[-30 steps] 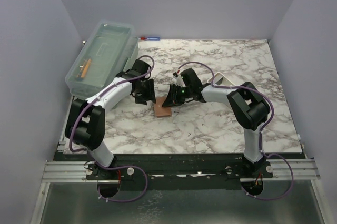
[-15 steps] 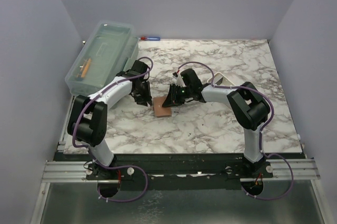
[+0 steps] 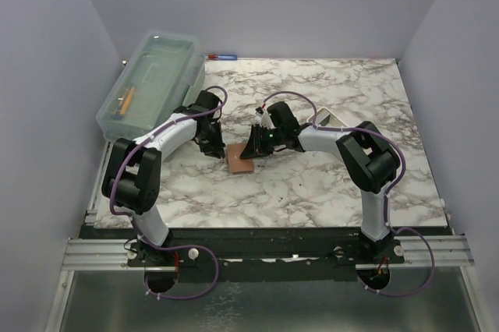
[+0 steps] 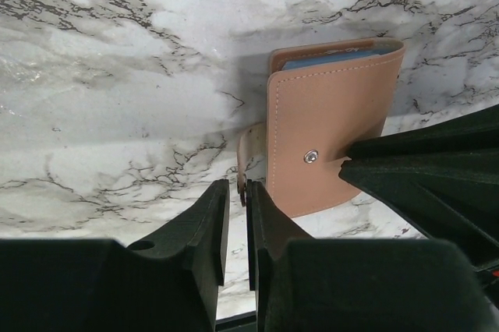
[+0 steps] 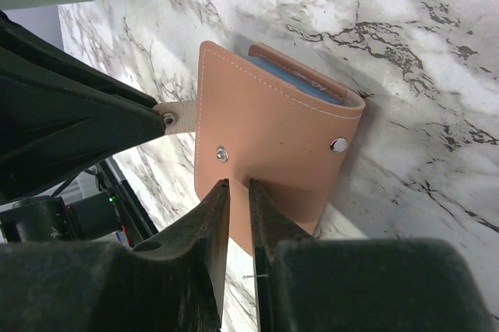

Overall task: Put the credit cards into the card holder
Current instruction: Close the card holder at the center of the board.

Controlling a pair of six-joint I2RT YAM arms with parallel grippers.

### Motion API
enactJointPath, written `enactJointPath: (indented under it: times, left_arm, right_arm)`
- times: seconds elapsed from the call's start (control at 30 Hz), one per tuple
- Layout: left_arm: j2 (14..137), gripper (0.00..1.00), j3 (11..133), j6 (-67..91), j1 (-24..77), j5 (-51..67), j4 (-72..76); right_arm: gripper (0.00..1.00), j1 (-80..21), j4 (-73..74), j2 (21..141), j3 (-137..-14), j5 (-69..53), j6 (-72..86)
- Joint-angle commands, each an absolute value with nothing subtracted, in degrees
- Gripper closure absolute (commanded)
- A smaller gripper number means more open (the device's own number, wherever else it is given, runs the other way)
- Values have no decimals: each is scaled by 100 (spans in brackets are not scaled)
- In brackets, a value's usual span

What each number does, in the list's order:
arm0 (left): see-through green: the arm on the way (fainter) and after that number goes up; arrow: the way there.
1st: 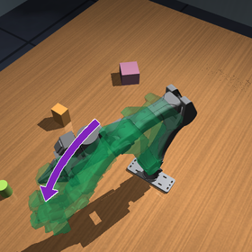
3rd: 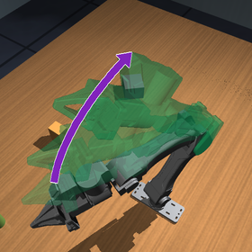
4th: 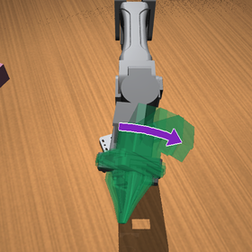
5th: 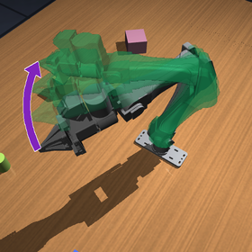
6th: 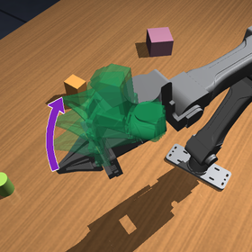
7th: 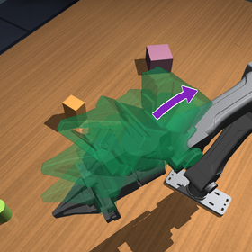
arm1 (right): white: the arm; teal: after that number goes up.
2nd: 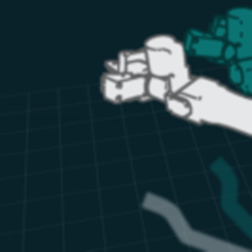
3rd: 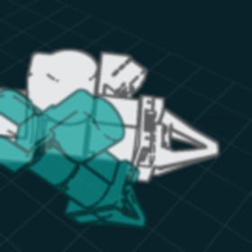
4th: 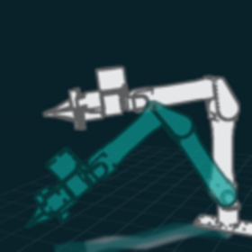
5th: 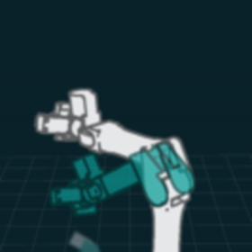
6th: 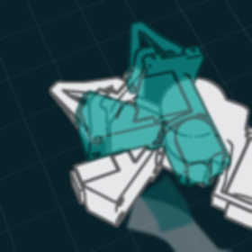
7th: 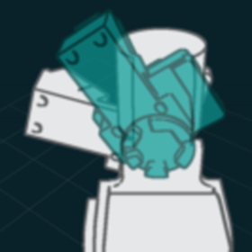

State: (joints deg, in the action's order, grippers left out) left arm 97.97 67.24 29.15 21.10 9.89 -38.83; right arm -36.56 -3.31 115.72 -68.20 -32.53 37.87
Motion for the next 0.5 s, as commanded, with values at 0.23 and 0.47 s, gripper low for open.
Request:
enactJointPath:
  times: [0.23,0.47]
  left_arm:
    - [9771,100,6660,2857,2087,1127,-3813]
    - [9430,100,6526,2701,2092,2021,-3275]
  right_arm:
    - [79,-3735,352,11760,-6758,-2751,3501]
    - [76,-3743,436,11653,-6869,-2739,3387]
